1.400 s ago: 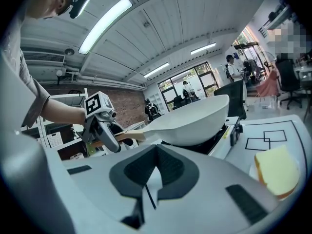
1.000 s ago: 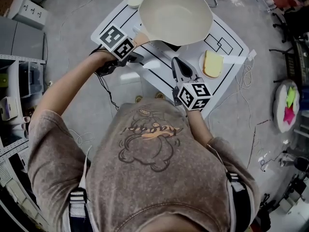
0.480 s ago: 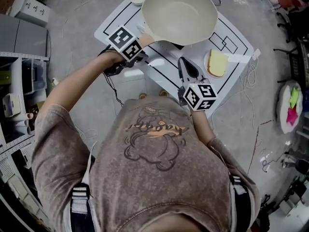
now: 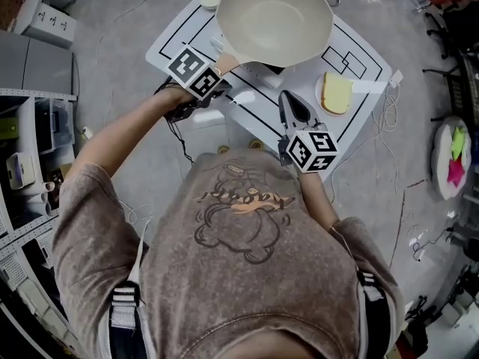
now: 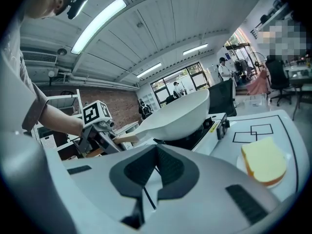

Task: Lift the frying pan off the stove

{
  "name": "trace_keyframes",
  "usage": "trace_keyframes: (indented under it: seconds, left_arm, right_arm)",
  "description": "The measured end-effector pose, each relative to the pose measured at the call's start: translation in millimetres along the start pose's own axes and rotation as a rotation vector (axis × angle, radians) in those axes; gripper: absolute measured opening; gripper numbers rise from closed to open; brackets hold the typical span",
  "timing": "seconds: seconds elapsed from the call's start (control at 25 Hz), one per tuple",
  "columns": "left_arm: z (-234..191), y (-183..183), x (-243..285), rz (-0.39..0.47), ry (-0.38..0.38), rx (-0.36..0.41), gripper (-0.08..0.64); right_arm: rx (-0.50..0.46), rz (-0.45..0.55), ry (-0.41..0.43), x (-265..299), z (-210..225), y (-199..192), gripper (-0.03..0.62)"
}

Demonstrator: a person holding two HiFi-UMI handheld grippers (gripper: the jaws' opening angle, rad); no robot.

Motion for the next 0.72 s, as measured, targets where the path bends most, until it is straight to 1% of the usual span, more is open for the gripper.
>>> trace_keyframes:
  seconds: [0.24,0.32,0.48,0.64,0.72]
  left_arm:
    - [3,-4,4,0.031,0.007,-0.016,0.046]
    - [3,-4,3,0.032,0.015,-0.009,0.044]
    - [4,-6,0,0.024,0.048,0.037,0.044]
    - [11,-10,-6,0.037,0.039,0.031,0.044]
    - [15,-11,-10,0.049,0.051,0.035,0.044]
  right_arm:
    - [-0.002,-0.002,-0.019,-6,3,0,-0.004]
    - [-0.002,-0.004,-0.021,-8,3,-1,-0.005]
    - [-0.001,-0.006,-0.025,-9,4,-1,-0.003]
    - [0.001,-0.012,-0.026,-10,6,-3,-0.005]
    - [0.002,-0.018,-0.025,-9,7,-5,-0.005]
Point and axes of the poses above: the fingertips, and each gripper's own axes: x forward along the fingers, z to its right, y out of its top, the point moved 9 cm from there along -x, backward along the fingers, and after that the axes turned 9 degrees about z, right-handed, at the moved point
